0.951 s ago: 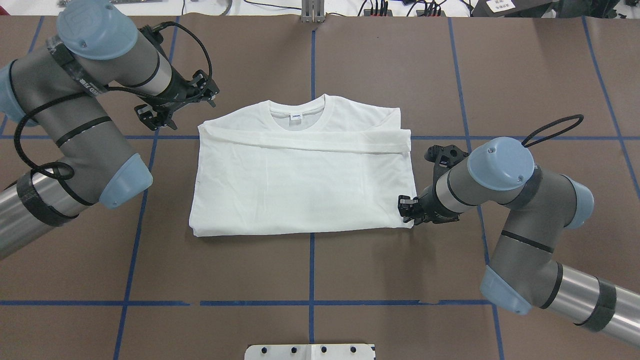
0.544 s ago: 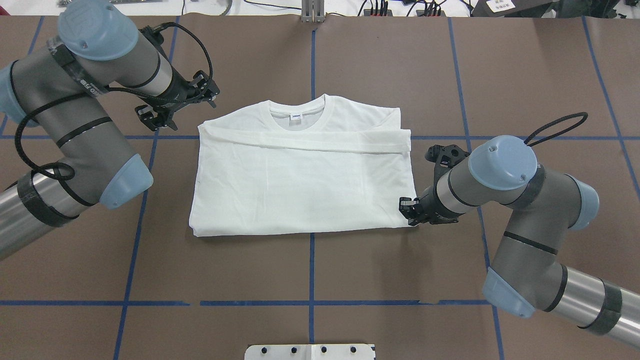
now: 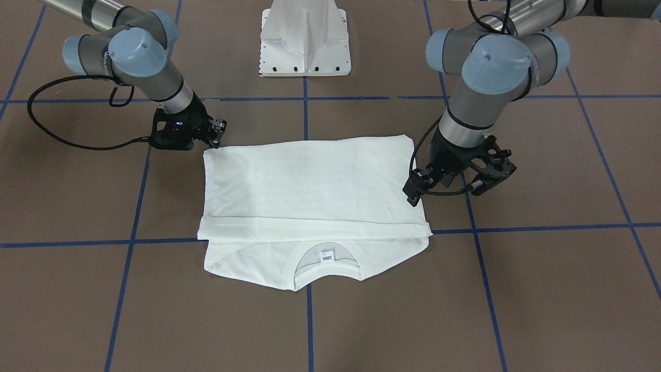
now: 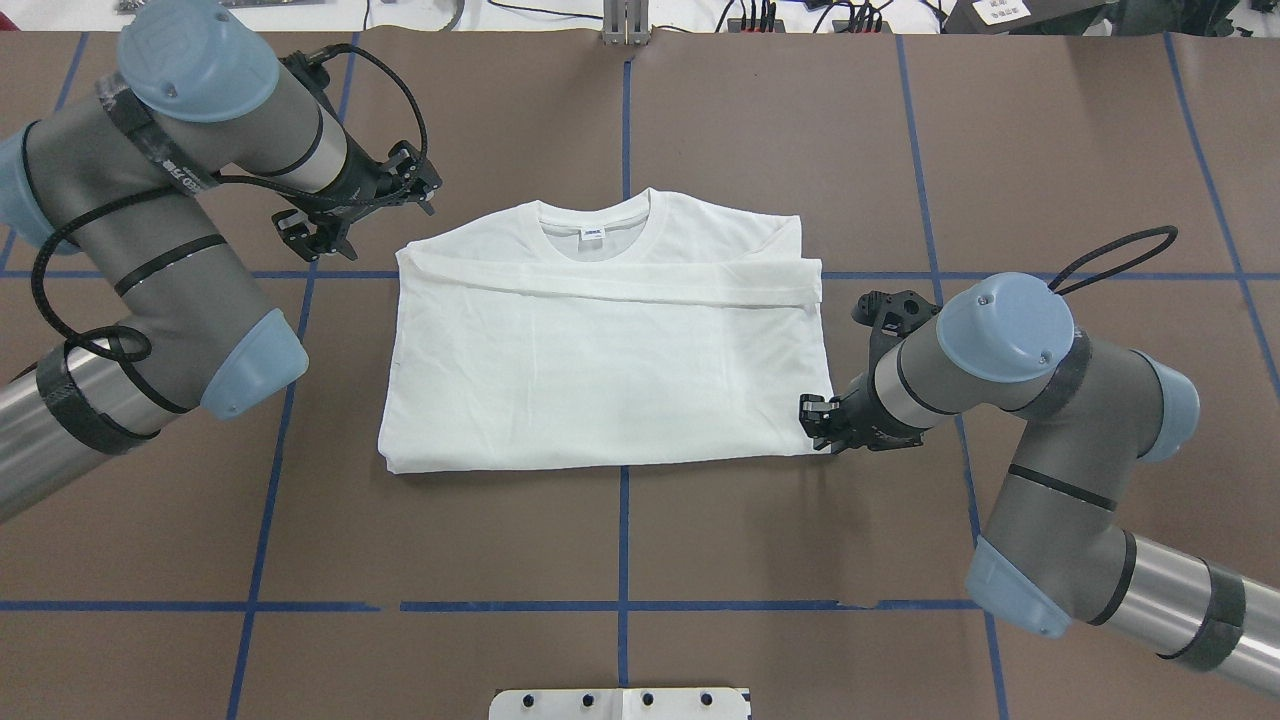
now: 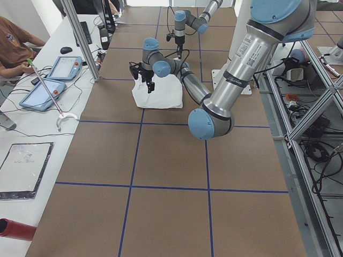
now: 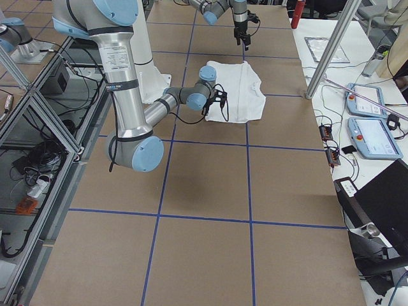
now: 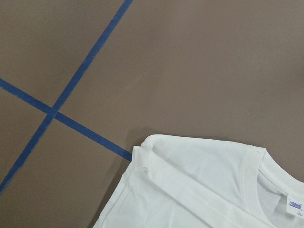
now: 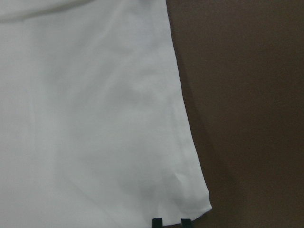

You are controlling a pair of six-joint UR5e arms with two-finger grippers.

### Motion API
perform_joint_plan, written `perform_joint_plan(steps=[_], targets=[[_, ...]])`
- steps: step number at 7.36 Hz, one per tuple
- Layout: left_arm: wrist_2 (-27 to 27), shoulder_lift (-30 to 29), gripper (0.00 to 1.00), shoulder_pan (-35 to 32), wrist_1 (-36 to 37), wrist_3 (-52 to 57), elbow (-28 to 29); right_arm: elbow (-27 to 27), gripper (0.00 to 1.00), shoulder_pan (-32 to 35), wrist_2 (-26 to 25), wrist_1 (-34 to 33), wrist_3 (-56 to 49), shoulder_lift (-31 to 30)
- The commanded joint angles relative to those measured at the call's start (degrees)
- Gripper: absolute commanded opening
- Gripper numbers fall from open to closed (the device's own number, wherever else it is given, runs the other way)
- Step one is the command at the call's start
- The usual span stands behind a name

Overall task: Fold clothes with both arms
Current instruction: 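Grasp the folded shirt's edge with the right gripper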

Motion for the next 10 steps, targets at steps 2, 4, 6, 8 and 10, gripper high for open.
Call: perform_joint_plan(steps=[2, 4, 6, 8, 10], targets=[[-0.02, -0.02, 0.99, 0.09, -0.01, -0.01, 0.08, -0.43, 0.87, -0.13, -1.13, -1.22, -0.45, 0.12], [0.06, -0.02, 0.99, 0.18, -0.01, -0.01, 0.0, -2.09, 0.83, -0.49, -2.18, -1.22, -0.63, 0.47], [0.06, 0.07, 0.99, 0.18, -0.01, 0.08, 0.0, -3.59, 0.72, -0.75, -2.18, -1.22, -0.72, 1.69], [0.06, 0.16, 0.99, 0.18, -0.01, 0.08, 0.0, -3.25, 0.0, -0.66, -2.01, -1.22, -0.63, 1.79], [0.06, 0.07, 0.99, 0.18, -0.01, 0.08, 0.0, -2.55, 0.0, -0.4, -1.13, -1.22, -0.72, 1.87]])
